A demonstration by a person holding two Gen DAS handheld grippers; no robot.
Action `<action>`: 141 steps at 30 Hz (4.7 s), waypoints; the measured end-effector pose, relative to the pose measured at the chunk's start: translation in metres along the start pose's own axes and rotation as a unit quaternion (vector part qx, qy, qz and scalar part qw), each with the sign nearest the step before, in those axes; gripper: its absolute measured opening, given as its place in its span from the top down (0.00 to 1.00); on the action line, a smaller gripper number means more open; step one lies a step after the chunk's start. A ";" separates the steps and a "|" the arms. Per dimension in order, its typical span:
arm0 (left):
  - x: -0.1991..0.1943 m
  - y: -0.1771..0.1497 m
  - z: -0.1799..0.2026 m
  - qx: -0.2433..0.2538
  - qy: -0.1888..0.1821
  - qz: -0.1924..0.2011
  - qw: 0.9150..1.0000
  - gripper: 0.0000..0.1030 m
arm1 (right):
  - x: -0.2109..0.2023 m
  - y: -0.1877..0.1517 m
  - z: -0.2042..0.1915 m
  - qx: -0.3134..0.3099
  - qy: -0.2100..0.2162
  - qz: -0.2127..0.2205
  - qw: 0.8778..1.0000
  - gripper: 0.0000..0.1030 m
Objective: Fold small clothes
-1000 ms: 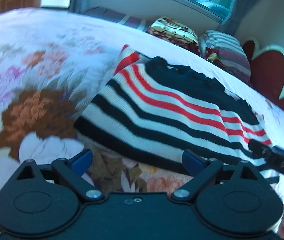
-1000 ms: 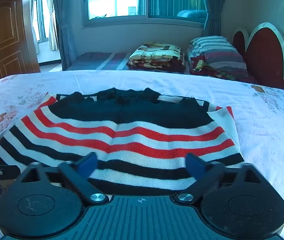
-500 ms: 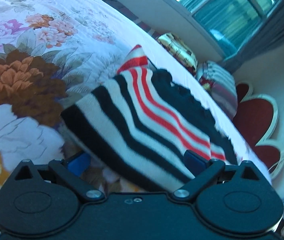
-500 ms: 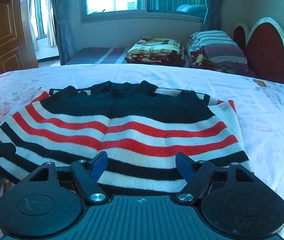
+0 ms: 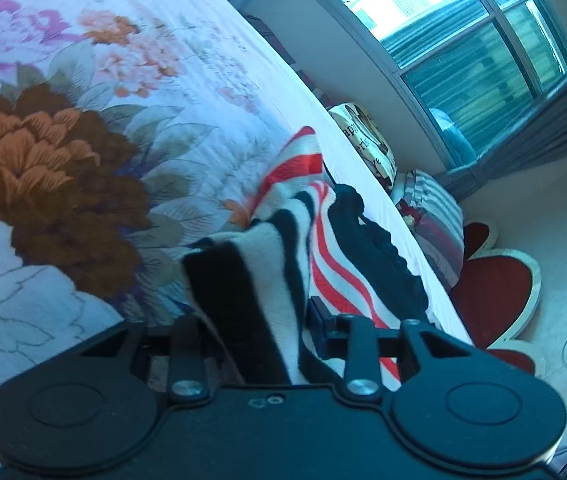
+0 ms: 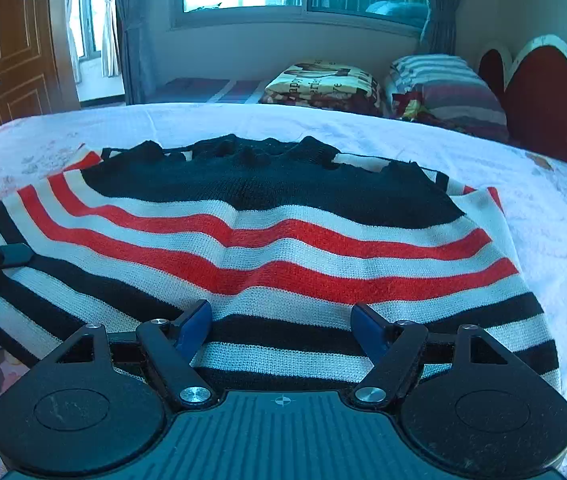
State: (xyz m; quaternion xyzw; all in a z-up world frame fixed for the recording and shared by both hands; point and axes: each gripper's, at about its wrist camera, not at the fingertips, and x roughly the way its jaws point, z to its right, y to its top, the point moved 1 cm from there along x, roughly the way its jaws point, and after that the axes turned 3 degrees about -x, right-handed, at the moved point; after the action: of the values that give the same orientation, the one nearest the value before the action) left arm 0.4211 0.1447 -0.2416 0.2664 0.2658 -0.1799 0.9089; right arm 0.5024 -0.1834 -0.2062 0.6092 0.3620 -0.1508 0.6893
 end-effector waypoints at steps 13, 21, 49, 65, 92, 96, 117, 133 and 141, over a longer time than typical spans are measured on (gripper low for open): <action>-0.012 0.000 0.036 0.058 -0.030 0.037 0.997 0.83 | 0.005 -0.014 -0.004 -0.032 -0.007 0.022 0.999 0.27; -0.014 -0.015 0.110 0.181 -0.099 0.031 0.978 0.84 | -0.004 -0.014 0.003 -0.018 0.007 0.028 0.999 0.27; 0.014 -0.091 0.190 0.301 -0.148 -0.071 0.939 0.25 | -0.067 -0.006 0.096 0.148 0.129 0.020 0.980 0.27; 0.096 -0.049 0.149 0.273 0.006 -0.070 0.960 0.42 | 0.007 0.047 0.095 0.193 0.195 -0.009 0.961 0.49; 0.089 -0.122 0.174 0.351 -0.037 -0.092 0.931 0.29 | -0.072 -0.035 0.181 0.222 0.094 0.031 0.970 0.73; 0.082 -0.119 0.174 0.349 -0.037 -0.095 0.931 0.29 | -0.092 -0.042 0.187 0.229 0.099 0.021 0.968 0.70; 0.071 -0.129 0.162 0.352 -0.044 -0.118 0.927 0.25 | -0.108 -0.044 0.185 0.235 0.048 0.012 0.971 0.59; 0.095 -0.093 0.186 0.330 -0.030 -0.088 0.939 0.30 | -0.007 0.031 0.224 0.261 0.095 -0.010 0.961 0.52; 0.120 -0.089 0.189 0.316 -0.025 -0.107 0.942 0.27 | 0.021 0.036 0.220 0.251 0.120 -0.028 0.960 0.68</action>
State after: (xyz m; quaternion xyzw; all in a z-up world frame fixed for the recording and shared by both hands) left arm 0.5481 -0.0579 -0.2107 0.5049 0.1991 -0.3578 0.7599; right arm 0.6094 -0.3795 -0.1949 0.7661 0.4091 -0.1821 0.4612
